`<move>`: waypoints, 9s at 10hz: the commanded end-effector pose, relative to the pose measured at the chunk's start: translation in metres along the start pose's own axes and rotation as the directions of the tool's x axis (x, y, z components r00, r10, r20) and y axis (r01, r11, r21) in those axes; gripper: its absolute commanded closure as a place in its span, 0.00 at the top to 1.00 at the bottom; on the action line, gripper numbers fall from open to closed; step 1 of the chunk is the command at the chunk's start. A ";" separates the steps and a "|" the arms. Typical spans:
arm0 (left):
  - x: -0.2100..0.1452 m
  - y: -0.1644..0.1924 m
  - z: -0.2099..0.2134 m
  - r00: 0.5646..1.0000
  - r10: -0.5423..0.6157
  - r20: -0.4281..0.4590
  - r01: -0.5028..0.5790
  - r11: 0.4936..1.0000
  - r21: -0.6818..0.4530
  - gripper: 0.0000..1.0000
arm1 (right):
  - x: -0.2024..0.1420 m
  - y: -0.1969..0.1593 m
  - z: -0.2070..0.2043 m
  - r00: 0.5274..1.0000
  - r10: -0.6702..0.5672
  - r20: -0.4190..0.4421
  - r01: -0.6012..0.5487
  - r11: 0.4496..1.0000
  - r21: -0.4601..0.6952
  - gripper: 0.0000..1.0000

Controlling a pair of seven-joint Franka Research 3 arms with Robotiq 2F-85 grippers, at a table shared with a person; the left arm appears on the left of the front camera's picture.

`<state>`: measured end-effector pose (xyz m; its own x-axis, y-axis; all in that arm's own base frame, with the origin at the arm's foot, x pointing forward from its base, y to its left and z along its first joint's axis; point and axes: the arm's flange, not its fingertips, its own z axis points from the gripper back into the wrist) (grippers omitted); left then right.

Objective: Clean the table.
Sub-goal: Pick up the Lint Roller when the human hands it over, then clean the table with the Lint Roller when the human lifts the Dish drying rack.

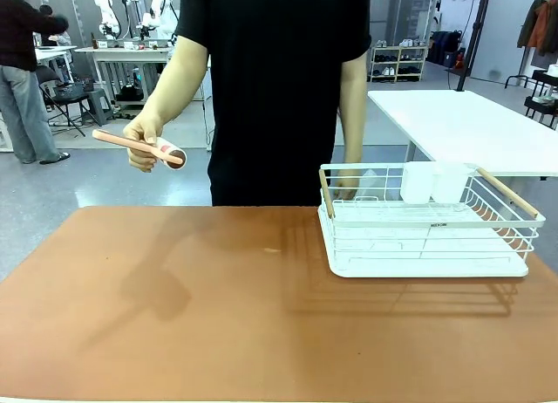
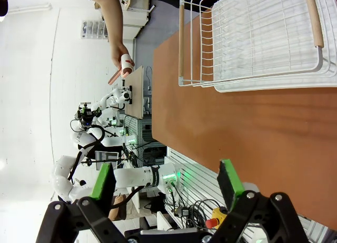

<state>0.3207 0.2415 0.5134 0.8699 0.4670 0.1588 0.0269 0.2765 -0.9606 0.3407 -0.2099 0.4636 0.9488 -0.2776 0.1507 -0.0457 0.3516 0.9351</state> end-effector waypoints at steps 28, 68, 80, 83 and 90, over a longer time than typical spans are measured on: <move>-0.002 0.003 -0.241 0.978 0.053 0.204 -0.106 0.960 0.258 0.76 | -0.003 0.002 0.001 1.000 0.021 0.004 -0.021 1.000 0.010 1.00; -0.003 -0.001 -0.234 0.980 0.079 0.183 -0.127 0.955 0.268 0.00 | -0.003 0.002 0.001 1.000 0.021 0.004 -0.021 1.000 0.010 1.00; -0.003 -0.001 -0.234 0.980 0.079 0.183 -0.127 0.955 0.268 0.00 | -0.003 0.002 0.001 1.000 0.021 0.004 -0.021 1.000 0.010 1.00; -0.003 -0.001 -0.234 0.980 0.079 0.183 -0.127 0.955 0.268 0.00 | -0.003 0.002 0.001 1.000 0.021 0.004 -0.021 1.000 0.010 1.00; -0.003 -0.001 -0.234 0.980 0.079 0.183 -0.127 0.955 0.268 0.00 | -0.003 0.002 0.001 1.000 0.021 0.004 -0.021 1.000 0.010 1.00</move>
<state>0.4330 0.0435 0.4594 0.7660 0.6318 0.1185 -0.2185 0.4293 -0.8763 0.3406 -0.2100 0.4638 0.9486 -0.2783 0.1507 -0.0448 0.3533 0.9344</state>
